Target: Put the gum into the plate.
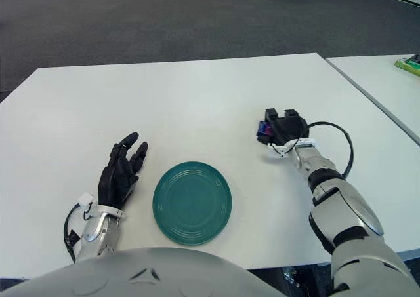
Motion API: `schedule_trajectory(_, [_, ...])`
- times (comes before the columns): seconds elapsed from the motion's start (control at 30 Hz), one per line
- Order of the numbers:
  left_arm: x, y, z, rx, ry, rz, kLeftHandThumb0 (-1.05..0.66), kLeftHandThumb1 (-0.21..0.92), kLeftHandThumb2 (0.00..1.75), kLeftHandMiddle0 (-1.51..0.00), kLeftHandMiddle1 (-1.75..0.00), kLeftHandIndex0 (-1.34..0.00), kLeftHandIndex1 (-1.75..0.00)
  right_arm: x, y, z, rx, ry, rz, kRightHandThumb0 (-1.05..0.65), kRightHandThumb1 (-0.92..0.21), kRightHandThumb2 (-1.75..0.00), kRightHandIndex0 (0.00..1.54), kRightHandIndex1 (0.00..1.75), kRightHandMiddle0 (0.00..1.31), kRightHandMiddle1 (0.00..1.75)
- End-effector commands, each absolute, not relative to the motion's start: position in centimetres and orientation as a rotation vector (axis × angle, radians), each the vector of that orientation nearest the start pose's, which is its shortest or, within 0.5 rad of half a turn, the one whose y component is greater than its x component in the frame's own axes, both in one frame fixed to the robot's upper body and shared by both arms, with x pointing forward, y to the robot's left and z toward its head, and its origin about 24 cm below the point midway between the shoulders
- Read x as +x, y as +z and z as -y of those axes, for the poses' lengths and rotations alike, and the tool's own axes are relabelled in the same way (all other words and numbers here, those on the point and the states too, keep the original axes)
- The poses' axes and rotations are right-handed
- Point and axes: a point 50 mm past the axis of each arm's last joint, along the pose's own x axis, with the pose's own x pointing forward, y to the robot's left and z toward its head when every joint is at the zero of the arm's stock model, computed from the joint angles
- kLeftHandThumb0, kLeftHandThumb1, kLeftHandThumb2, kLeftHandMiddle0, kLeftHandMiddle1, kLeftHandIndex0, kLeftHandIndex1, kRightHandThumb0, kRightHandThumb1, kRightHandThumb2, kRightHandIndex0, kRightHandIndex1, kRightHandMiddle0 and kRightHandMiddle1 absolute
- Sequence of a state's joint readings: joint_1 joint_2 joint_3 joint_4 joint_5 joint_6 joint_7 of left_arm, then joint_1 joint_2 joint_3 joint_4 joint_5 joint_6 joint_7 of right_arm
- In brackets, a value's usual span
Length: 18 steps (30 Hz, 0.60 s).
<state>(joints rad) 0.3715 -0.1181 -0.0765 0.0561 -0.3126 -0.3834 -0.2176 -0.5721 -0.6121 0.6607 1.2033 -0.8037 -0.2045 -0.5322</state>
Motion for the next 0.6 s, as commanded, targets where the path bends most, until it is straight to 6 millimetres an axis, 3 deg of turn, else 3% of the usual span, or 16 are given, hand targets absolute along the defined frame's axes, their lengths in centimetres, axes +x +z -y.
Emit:
schedule_trajectory(0.0, [17.1, -0.7, -12.8, -0.457, 0.001, 0.029, -0.87, 0.92, 0.84, -0.43, -0.04, -0.01, -0.9, 24.2, -6.2, 29.4, -1.803, 0.428, -0.396, -0.43, -0.78, -0.77, 0.89, 1.75, 0.48, 1.75])
schedule_trajectory(0.23, [17.1, -0.7, -13.0, -0.46, 0.01, 0.031, -0.87, 0.92, 0.83, -0.43, -0.03, -0.01, -0.9, 24.6, -5.9, 29.3, -1.799, 0.414, -0.377, -0.39, -0.72, -0.81, 0.82, 1.75, 0.34, 1.75])
schedule_trajectory(0.33, [17.0, -0.7, -13.1, -0.458, 0.014, 0.031, -0.87, 0.92, 0.84, -0.43, -0.03, -0.01, -0.9, 27.5, -3.6, 28.6, -1.786, 0.378, -0.277, -0.38, -0.72, -0.8, 0.82, 1.75, 0.33, 1.75])
schedule_trajectory(0.5, [17.0, -0.7, -13.3, -0.45, 0.013, 0.033, -0.87, 0.92, 0.84, -0.44, -0.04, -0.01, -0.9, 30.5, -0.4, 27.9, -1.722, 0.304, -0.181, -0.38, -0.71, -0.8, 0.83, 1.75, 0.33, 1.75])
schedule_trajectory(0.57, [17.0, -0.6, -13.3, -0.447, 0.011, 0.033, -0.88, 0.92, 0.83, -0.44, -0.04, -0.01, -0.9, 32.0, 1.9, 27.0, -1.66, 0.244, -0.08, -0.38, -0.7, -0.83, 0.83, 1.75, 0.34, 1.75])
